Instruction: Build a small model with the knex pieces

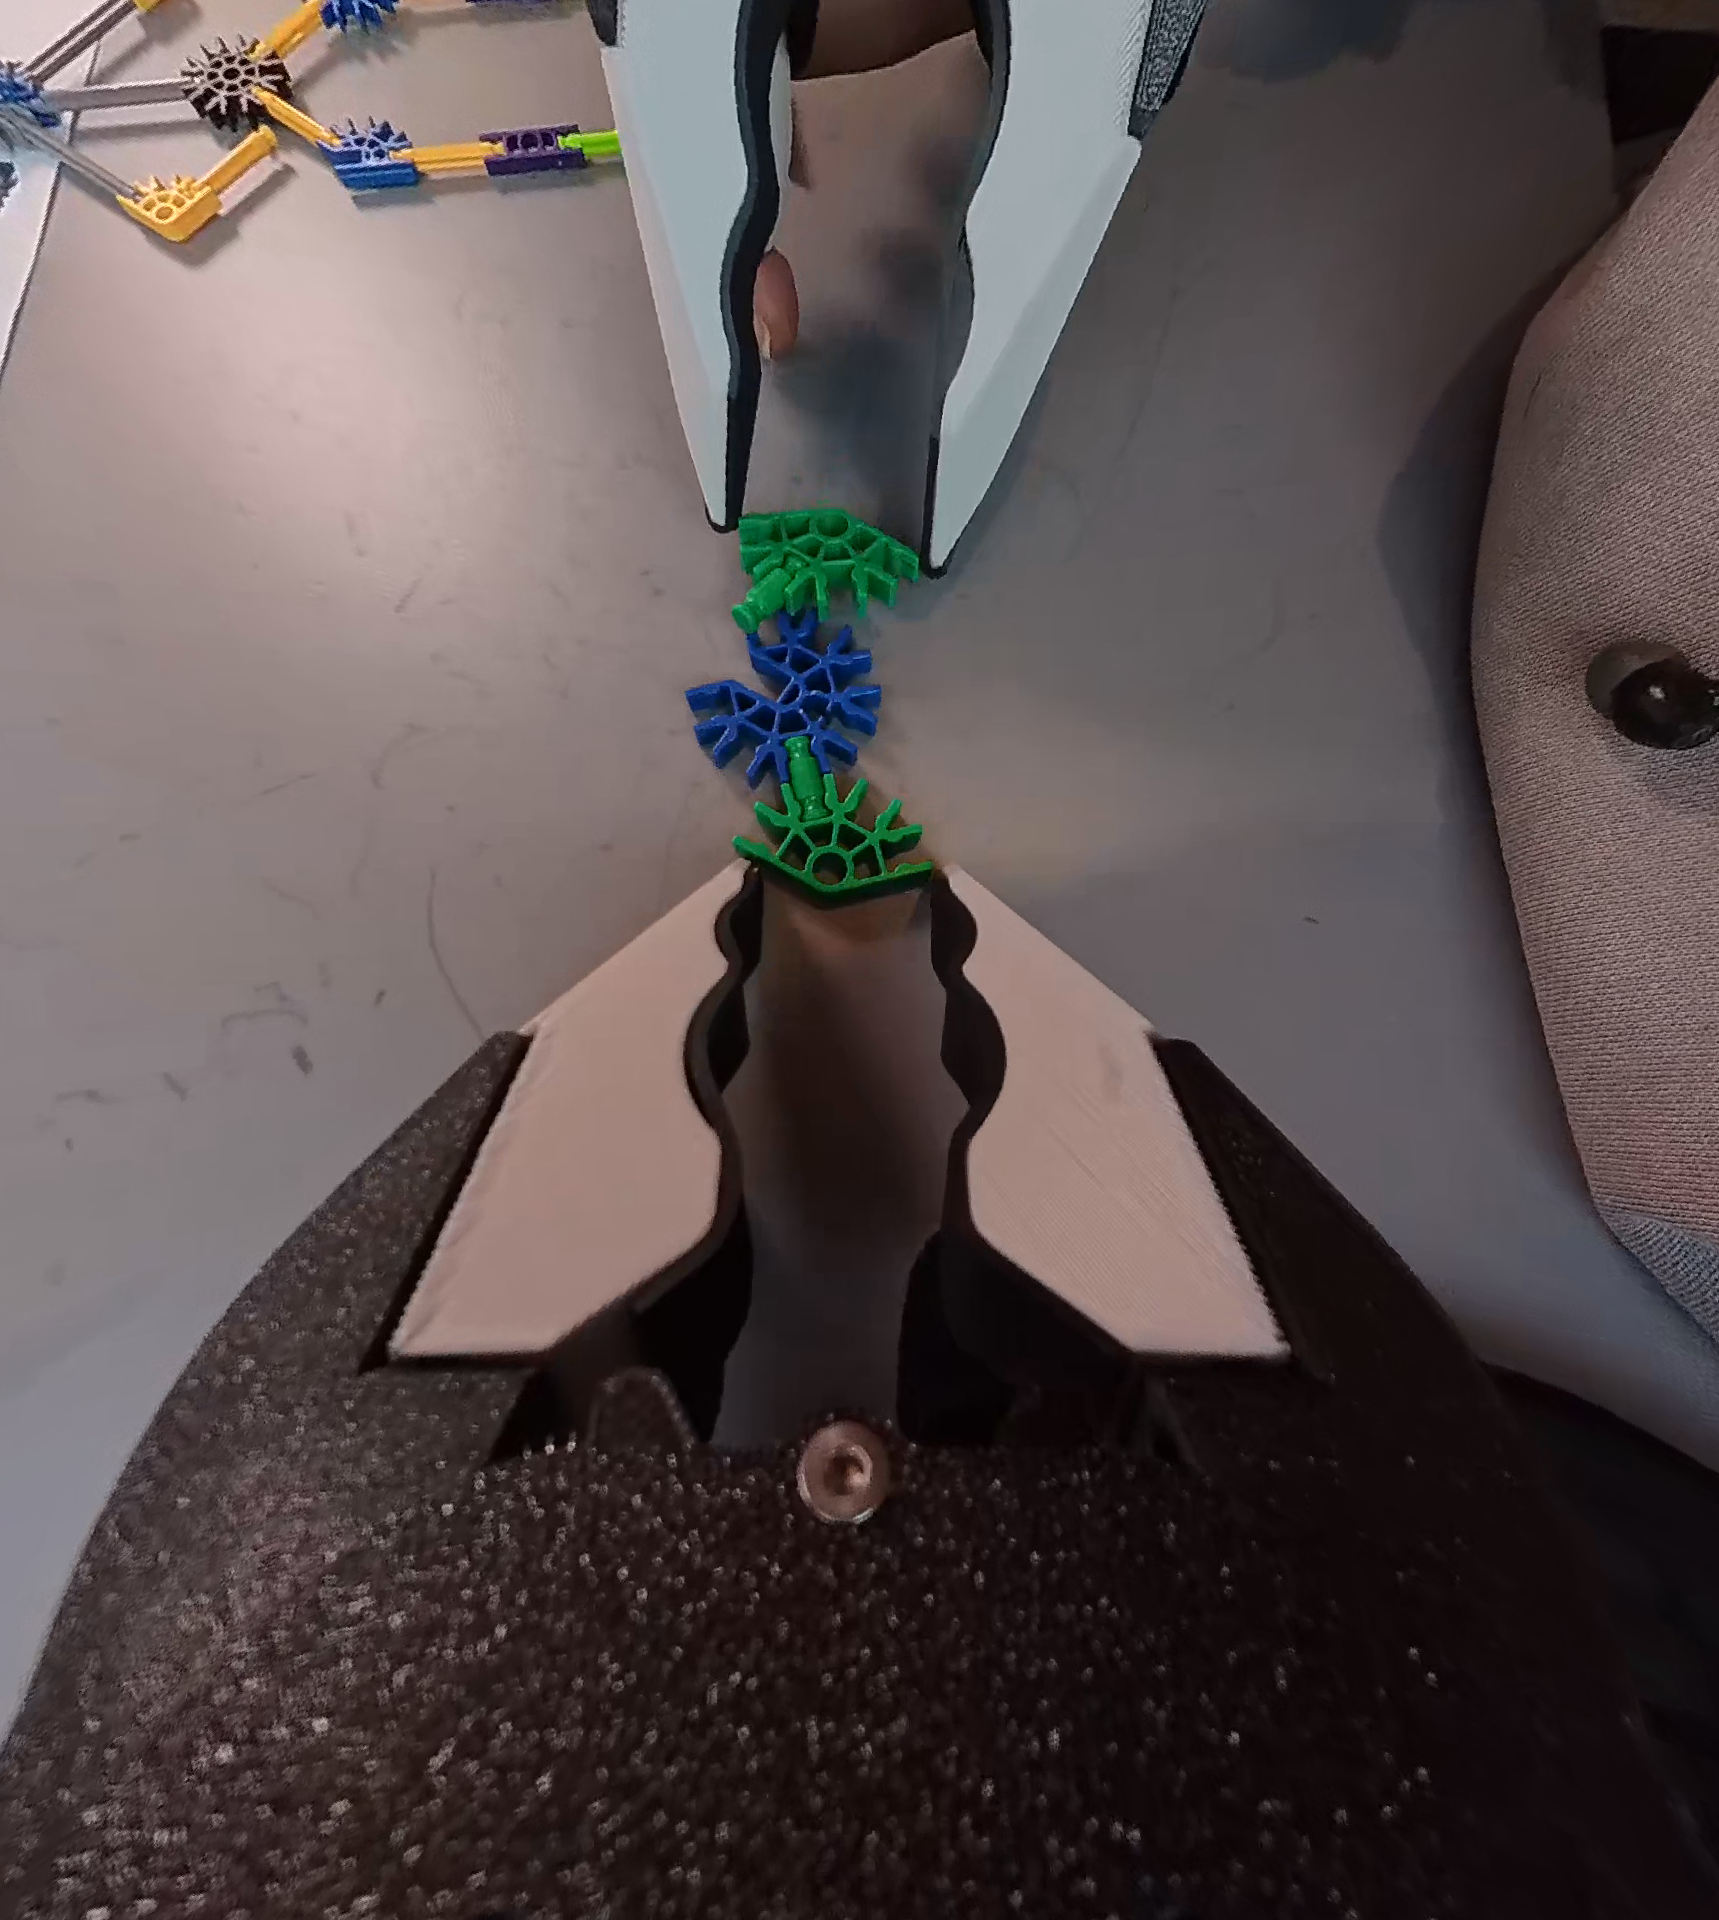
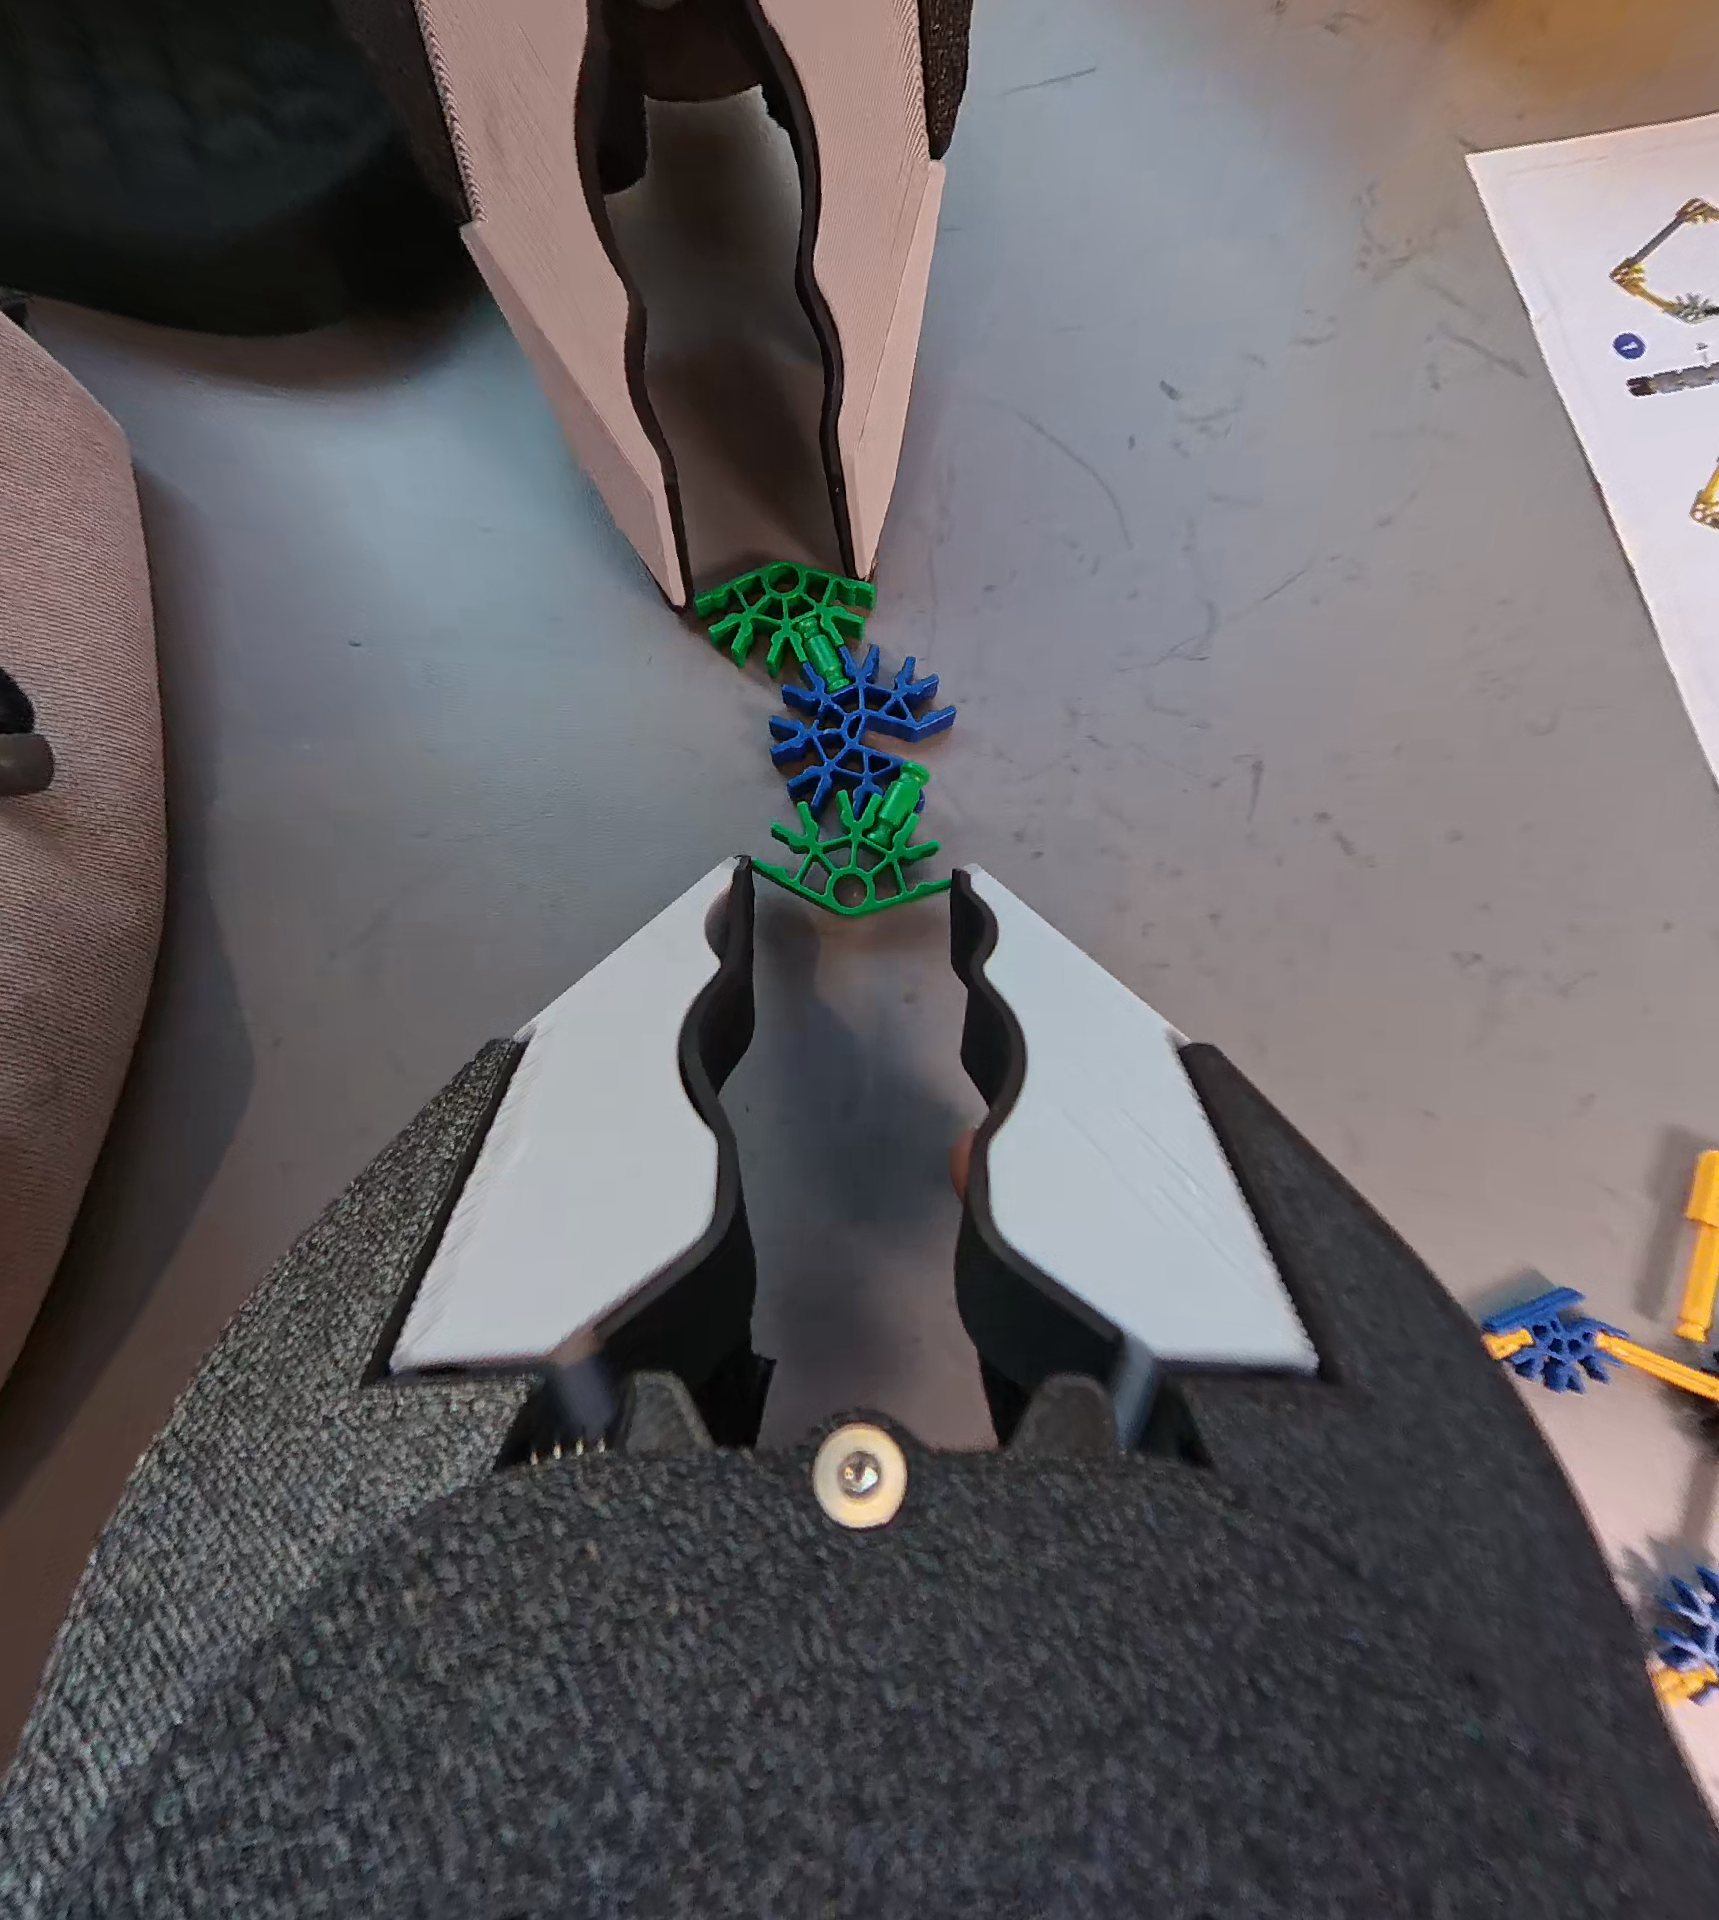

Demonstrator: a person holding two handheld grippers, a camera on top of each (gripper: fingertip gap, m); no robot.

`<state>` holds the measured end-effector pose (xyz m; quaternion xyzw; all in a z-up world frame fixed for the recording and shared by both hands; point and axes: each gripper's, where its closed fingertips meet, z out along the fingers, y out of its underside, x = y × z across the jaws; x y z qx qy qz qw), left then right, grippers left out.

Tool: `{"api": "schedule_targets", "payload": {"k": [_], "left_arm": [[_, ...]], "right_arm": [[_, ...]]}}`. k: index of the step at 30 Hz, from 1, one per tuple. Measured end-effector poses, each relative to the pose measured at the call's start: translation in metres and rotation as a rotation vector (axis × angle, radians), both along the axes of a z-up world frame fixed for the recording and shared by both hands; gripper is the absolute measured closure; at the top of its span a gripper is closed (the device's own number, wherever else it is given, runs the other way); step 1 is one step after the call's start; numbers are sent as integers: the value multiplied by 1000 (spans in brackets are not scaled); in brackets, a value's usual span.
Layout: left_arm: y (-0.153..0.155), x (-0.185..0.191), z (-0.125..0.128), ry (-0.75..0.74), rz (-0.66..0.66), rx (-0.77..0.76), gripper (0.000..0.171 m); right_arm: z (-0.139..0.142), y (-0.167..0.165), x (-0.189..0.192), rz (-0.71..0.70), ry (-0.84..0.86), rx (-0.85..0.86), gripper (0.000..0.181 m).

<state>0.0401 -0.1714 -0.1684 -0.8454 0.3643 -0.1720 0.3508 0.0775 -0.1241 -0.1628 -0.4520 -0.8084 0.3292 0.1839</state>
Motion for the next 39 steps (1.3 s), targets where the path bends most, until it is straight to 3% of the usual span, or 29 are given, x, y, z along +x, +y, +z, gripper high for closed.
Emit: {"api": "schedule_targets", "payload": {"k": [16,39], "left_arm": [[-4,5,1,12,-33,1,147],[-9,11,0,-3,-65,-9,147]], "right_arm": [[10,-14,13,44,-4,5,145],[0,-12,6,-41,-66,34,142]]}}
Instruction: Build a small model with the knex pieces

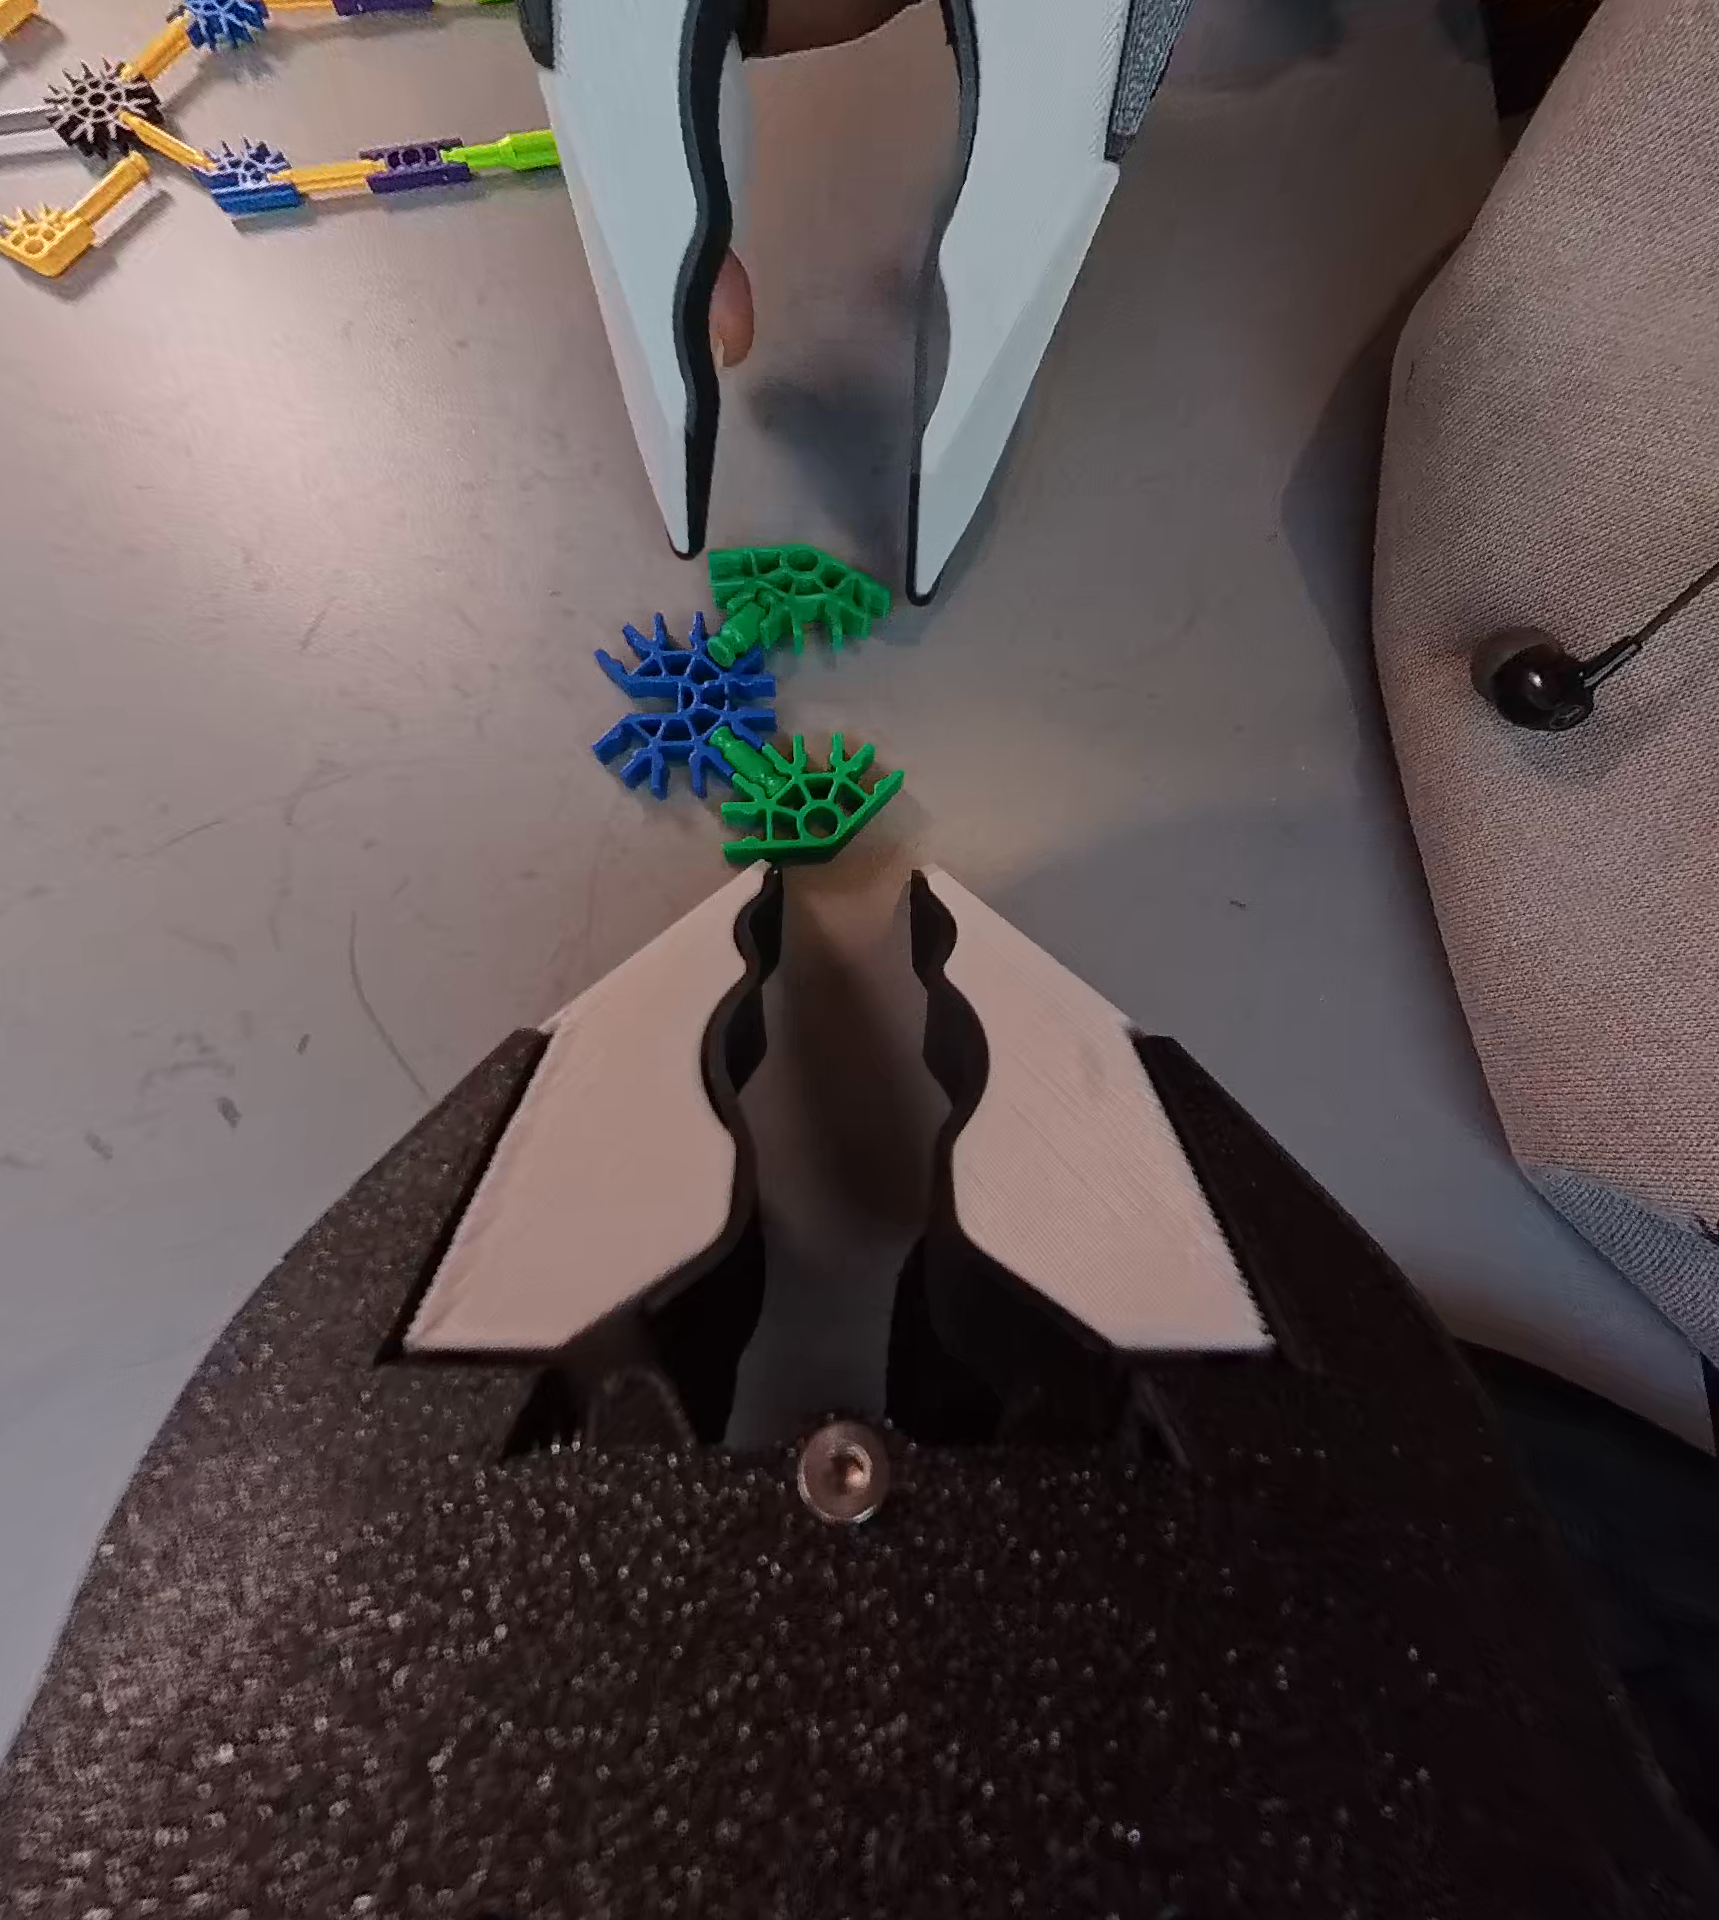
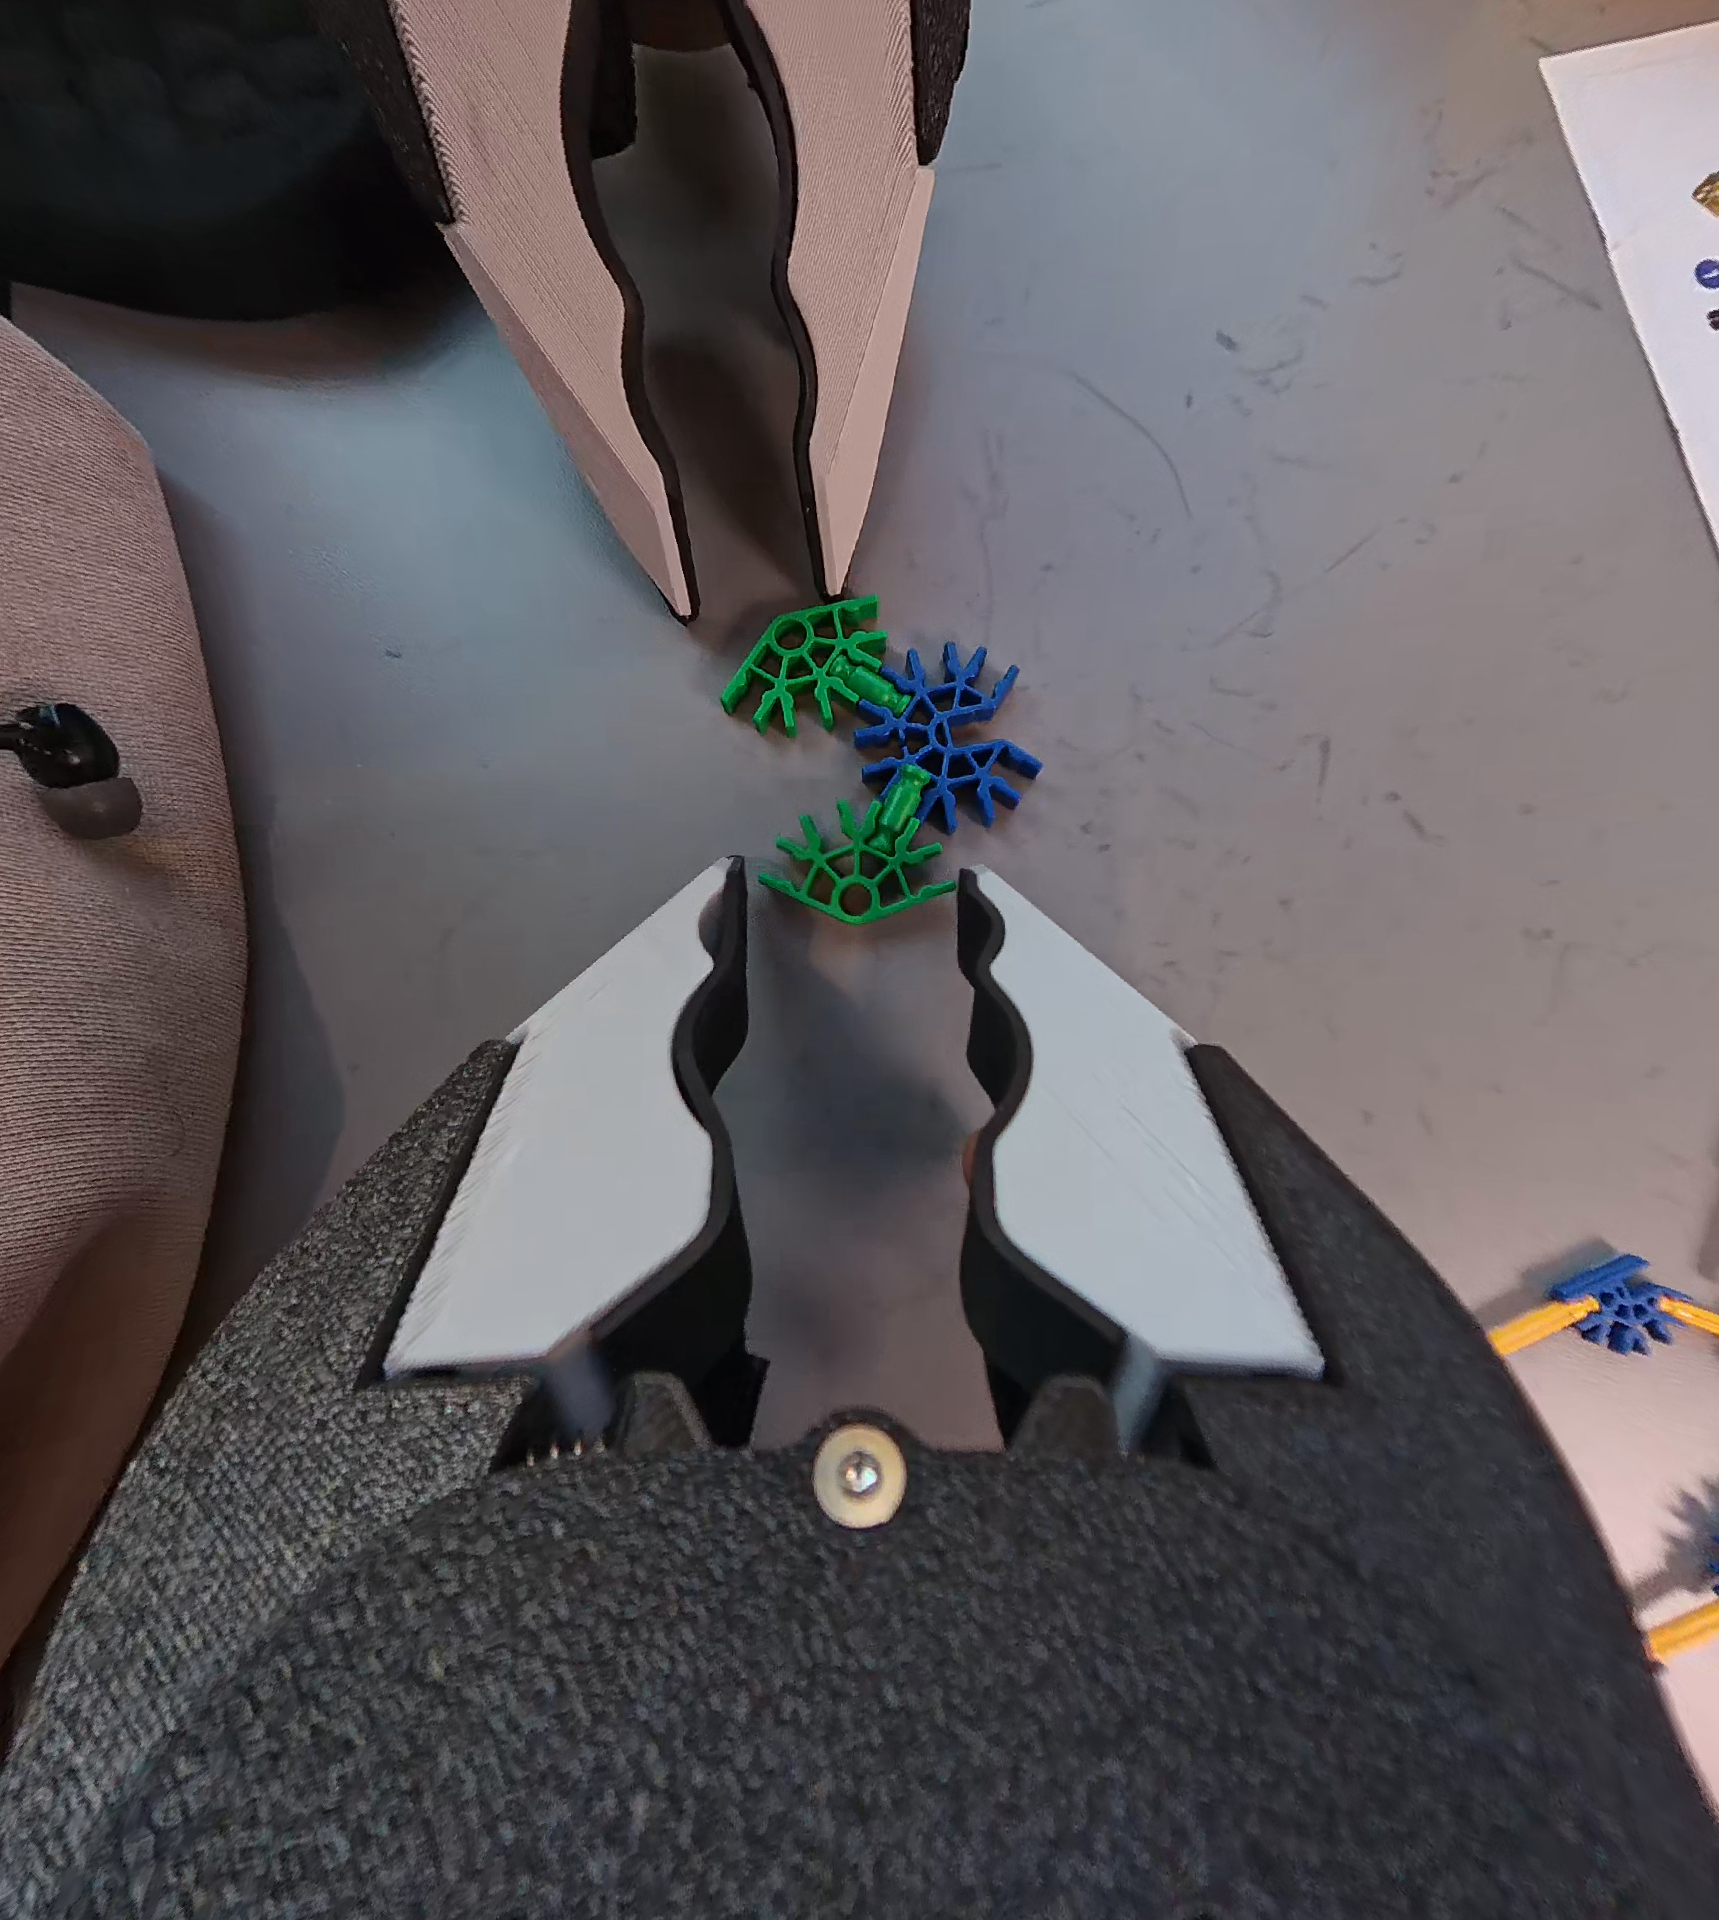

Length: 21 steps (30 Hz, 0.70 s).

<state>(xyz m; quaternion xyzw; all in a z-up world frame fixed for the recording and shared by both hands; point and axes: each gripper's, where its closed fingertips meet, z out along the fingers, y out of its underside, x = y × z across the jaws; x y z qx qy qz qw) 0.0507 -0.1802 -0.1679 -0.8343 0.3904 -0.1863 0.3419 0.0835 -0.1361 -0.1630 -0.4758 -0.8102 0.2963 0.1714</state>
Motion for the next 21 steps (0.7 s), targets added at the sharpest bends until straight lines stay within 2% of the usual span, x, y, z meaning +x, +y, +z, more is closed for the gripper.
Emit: {"api": "schedule_targets", "payload": {"k": [2,4,8,12,21], "left_arm": [[0,-1,1,2,5,6,147],[2,-2,4,-4,12,18,147],[6,-2,9,-13,31,51,147],[12,0,10,-4,44,77,147],[12,7,4,-2,23,80,152]], "right_arm": [[5,2,-1,-6,18,-4,137],[12,3,-3,-12,40,-22,141],[18,1,-9,-30,58,-44,168],[8,2,-14,-51,21,-23,181],[1,3,-19,-34,-64,25,181]]}}
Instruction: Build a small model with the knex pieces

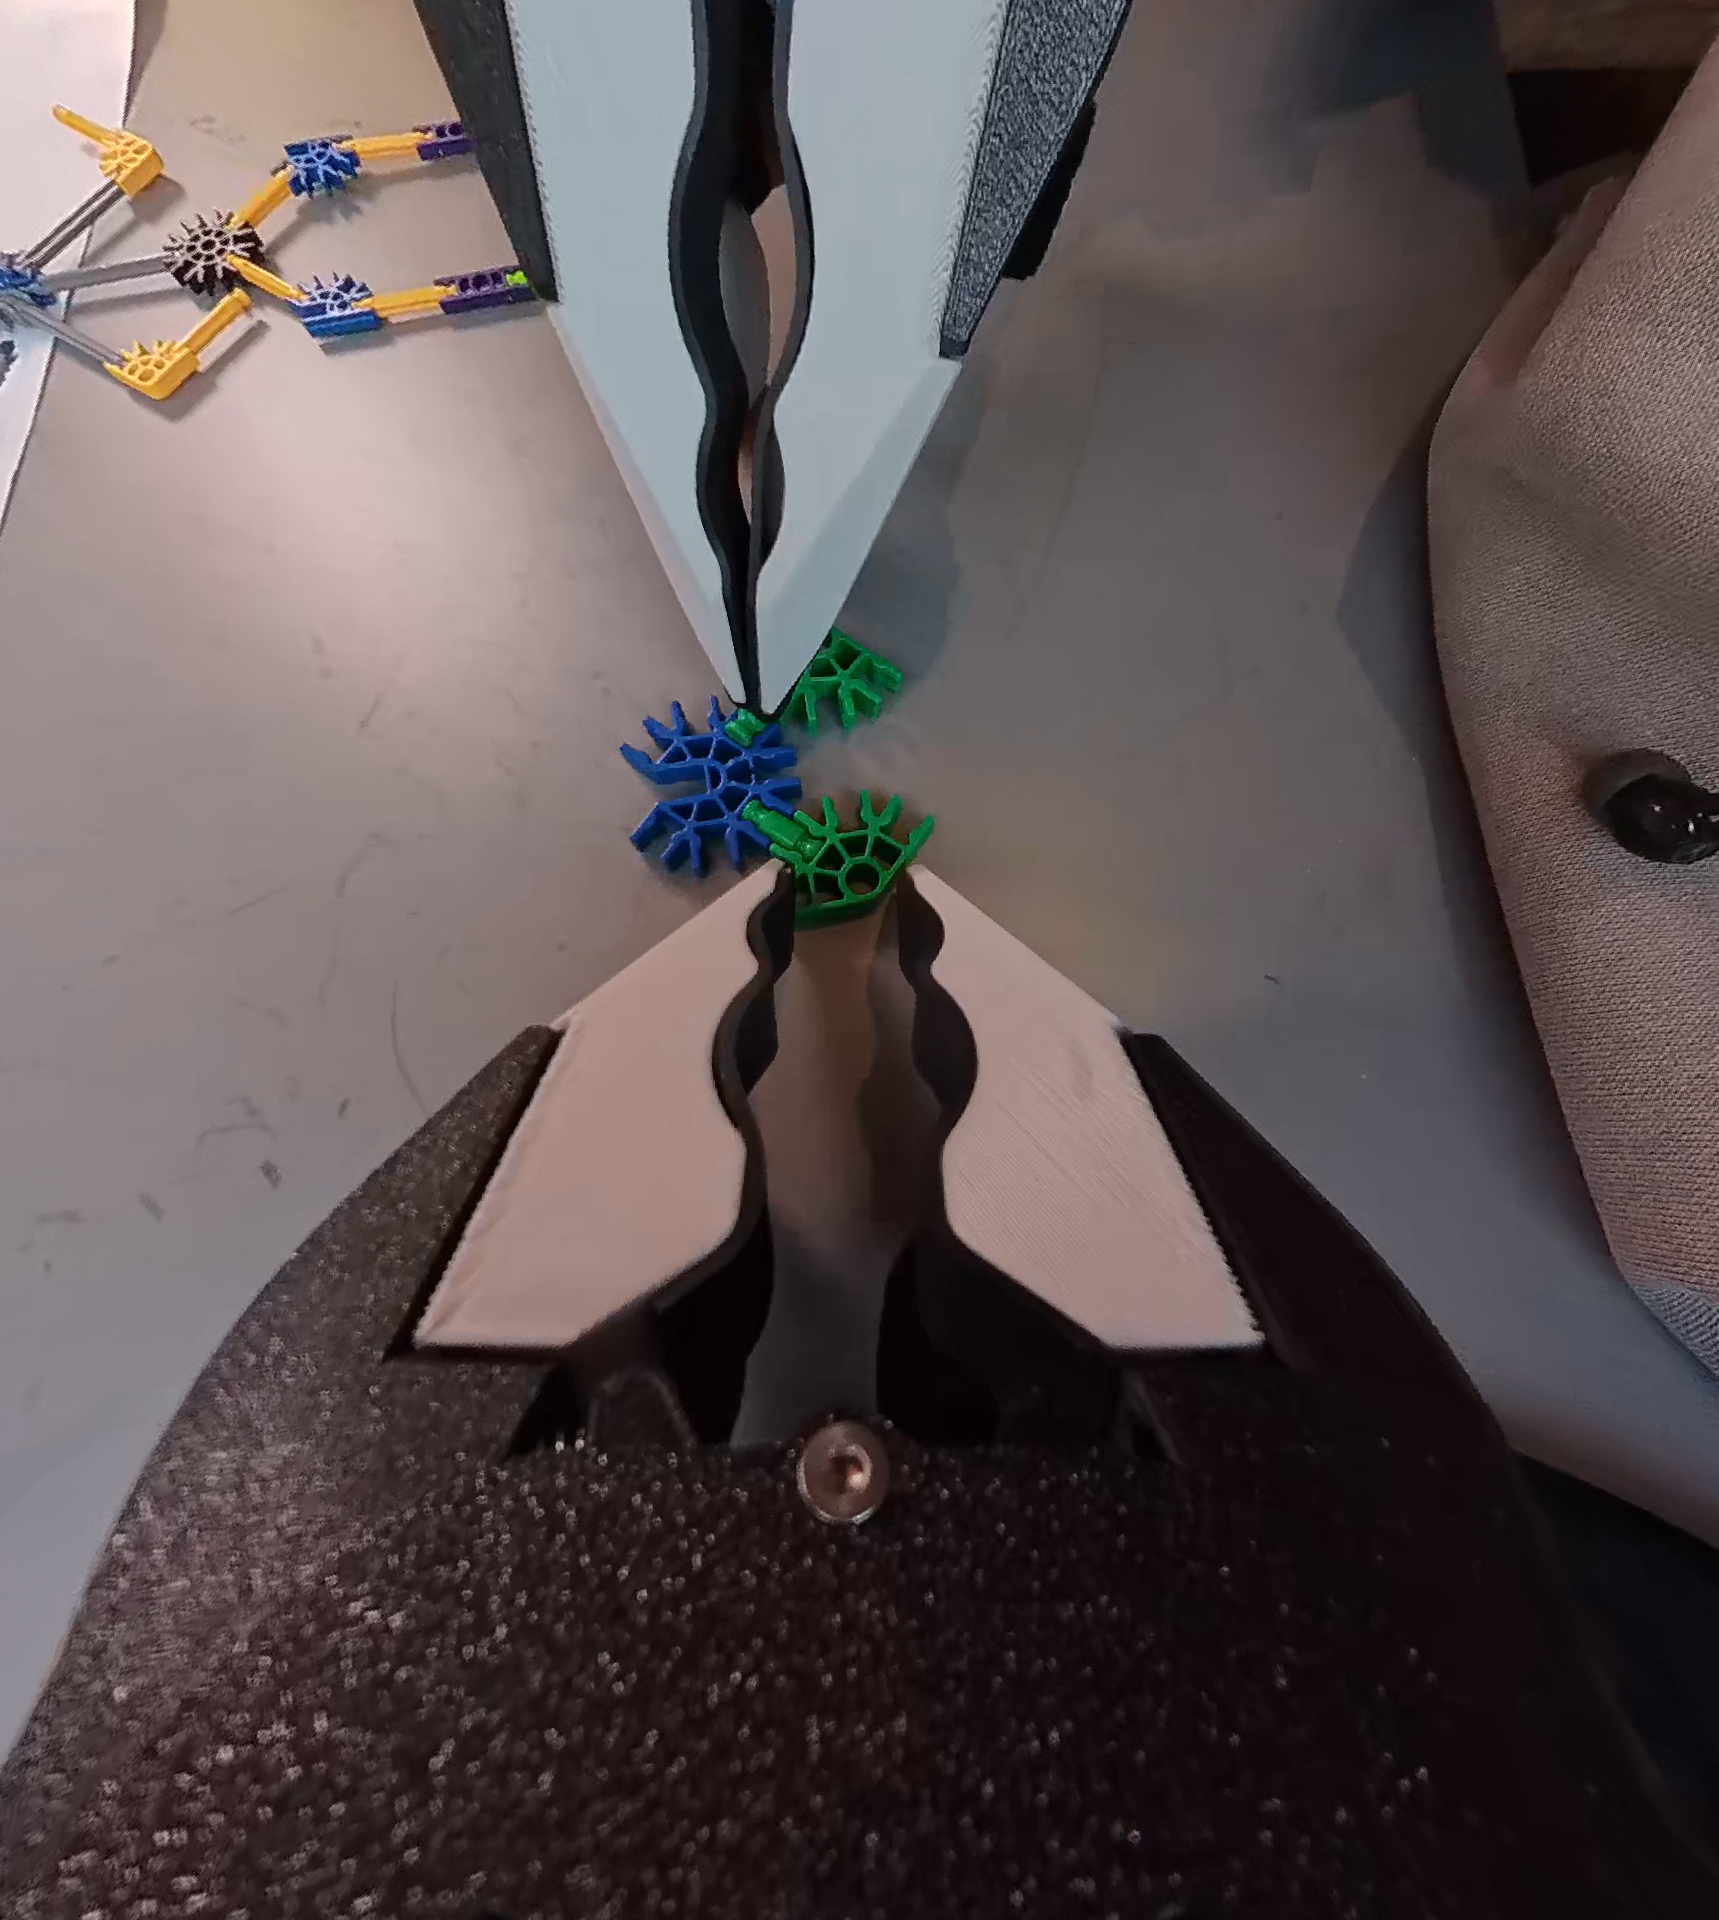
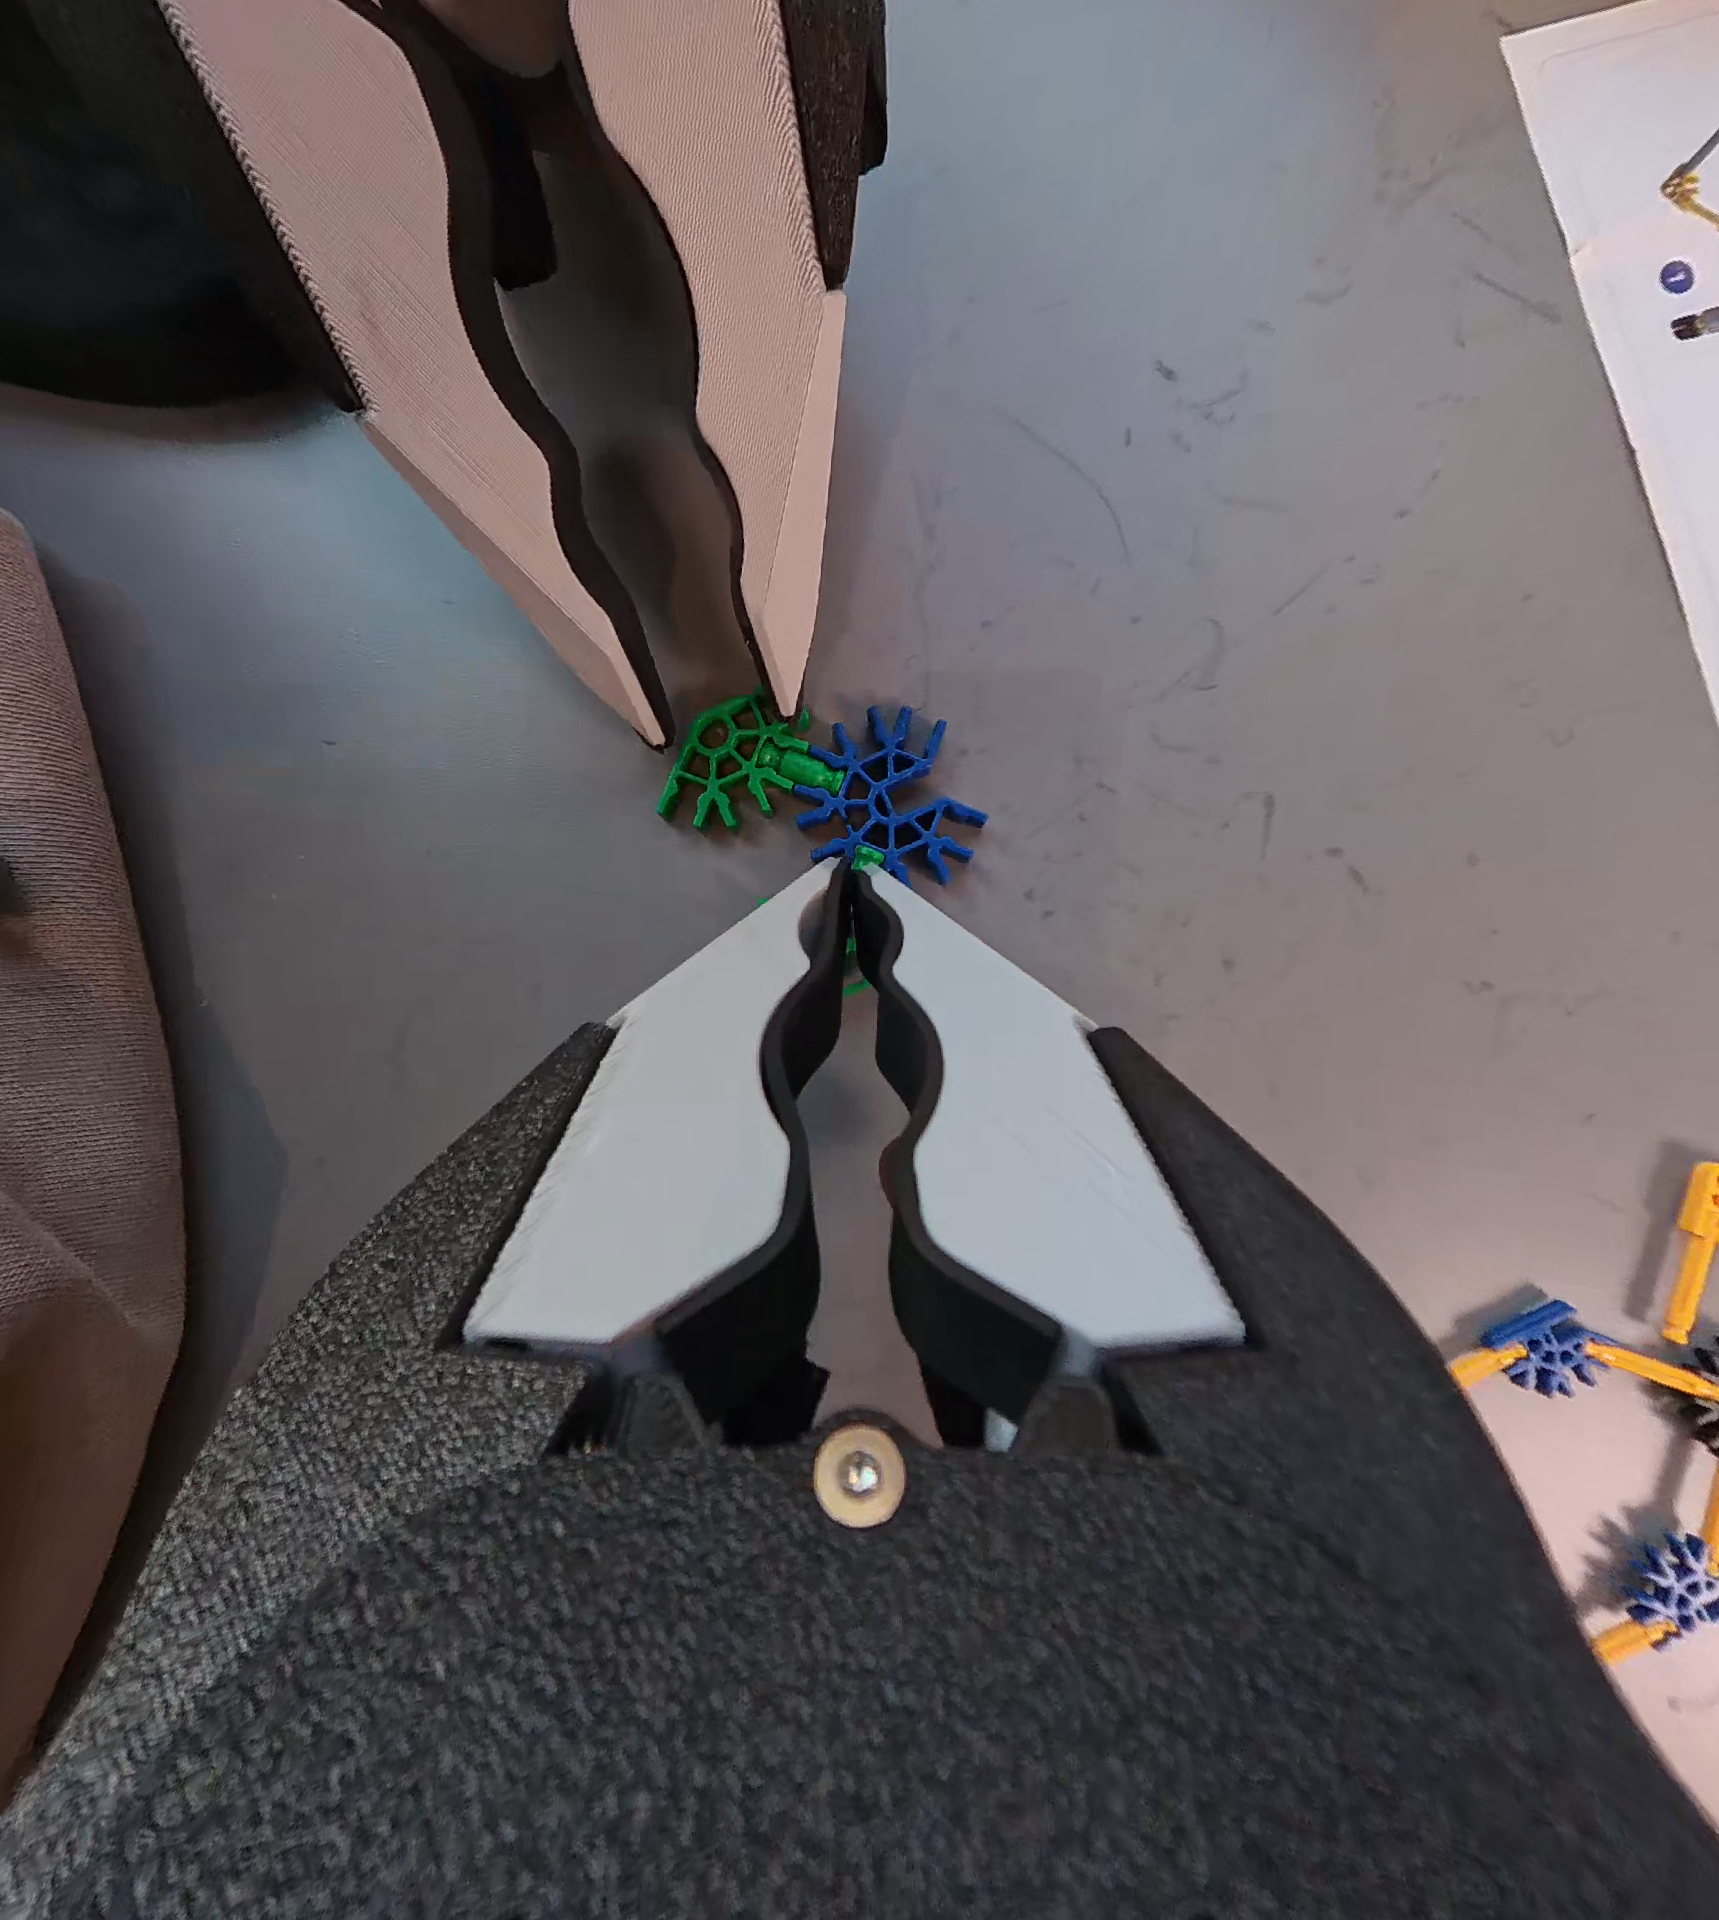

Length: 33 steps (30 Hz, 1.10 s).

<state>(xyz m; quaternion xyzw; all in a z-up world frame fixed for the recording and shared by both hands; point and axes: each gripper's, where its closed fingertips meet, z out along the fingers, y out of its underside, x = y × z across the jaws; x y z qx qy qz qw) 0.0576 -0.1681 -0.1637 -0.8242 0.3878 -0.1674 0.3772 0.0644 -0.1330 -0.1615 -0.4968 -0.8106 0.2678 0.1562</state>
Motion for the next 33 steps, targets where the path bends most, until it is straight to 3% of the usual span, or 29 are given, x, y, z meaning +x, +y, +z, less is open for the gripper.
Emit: {"api": "schedule_targets", "payload": {"k": [22,29,33], "left_arm": [[-2,-3,0,-82,1,-40,156],[-2,-3,1,-74,-1,-31,156],[1,-8,-1,-49,15,-14,156]], "right_arm": [[-5,-3,-4,253,-247,282,181],[-4,-2,-6,189,-196,221,181],[13,-8,-5,91,-91,-11,169]]}}
